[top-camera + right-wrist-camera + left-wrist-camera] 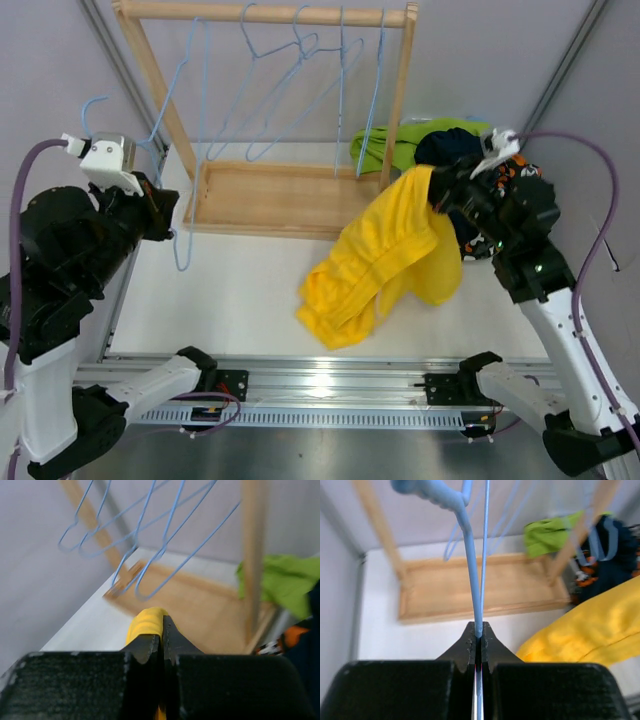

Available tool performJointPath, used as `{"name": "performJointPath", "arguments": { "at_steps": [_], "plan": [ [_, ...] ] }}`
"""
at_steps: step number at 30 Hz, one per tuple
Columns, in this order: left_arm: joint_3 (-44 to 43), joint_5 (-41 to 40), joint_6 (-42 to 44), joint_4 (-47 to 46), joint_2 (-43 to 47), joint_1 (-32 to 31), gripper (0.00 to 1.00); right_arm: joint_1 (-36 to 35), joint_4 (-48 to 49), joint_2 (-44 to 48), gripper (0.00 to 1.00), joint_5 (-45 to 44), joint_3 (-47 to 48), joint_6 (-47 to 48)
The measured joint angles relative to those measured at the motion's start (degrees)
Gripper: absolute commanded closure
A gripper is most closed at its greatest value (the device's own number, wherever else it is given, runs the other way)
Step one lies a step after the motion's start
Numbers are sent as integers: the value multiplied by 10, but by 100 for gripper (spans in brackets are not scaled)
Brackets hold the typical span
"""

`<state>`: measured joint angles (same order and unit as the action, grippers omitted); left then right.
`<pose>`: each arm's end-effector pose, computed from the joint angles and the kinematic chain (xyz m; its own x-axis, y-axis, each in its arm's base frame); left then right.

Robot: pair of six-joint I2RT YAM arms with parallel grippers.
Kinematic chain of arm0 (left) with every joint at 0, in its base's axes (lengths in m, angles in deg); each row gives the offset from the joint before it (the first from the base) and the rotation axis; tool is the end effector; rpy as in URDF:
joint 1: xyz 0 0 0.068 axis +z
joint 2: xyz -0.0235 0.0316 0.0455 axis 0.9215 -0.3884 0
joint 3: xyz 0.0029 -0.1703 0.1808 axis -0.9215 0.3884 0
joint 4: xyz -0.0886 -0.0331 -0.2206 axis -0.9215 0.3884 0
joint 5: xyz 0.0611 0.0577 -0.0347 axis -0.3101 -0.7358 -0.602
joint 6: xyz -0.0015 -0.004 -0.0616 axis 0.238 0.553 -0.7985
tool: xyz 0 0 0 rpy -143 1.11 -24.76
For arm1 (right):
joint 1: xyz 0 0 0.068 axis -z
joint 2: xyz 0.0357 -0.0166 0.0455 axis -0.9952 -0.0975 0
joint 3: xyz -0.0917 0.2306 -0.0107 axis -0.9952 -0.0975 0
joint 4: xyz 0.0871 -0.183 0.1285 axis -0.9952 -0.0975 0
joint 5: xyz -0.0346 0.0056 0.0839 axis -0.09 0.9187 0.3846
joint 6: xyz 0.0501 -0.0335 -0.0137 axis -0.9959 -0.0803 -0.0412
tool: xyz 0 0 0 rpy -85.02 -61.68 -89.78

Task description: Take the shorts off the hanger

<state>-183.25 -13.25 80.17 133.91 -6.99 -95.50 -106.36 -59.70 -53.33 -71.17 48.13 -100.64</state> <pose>0.0788 -0.0306 0.5058 -0.1967 -0.0411 -0.9796 0.2444 0.9655 -0.0896 0.1705 0.0829 0.4142 -0.1343 0.2351 -0.9626 -0.6051 0.7498 0.2676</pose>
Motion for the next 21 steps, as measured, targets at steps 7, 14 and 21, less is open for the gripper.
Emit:
{"name": "performJointPath", "arguments": {
  "at_steps": [7,14,21],
  "plan": [
    [44,-130,-4,50,0,7,100,162,-6,-205,100,-49,314,10],
    [19,-115,14,31,-59,121,100,287,-4,-499,100,-43,669,-42],
    [-66,-37,22,-9,-197,212,100,336,28,-631,100,-85,671,-94]
  ]
}}
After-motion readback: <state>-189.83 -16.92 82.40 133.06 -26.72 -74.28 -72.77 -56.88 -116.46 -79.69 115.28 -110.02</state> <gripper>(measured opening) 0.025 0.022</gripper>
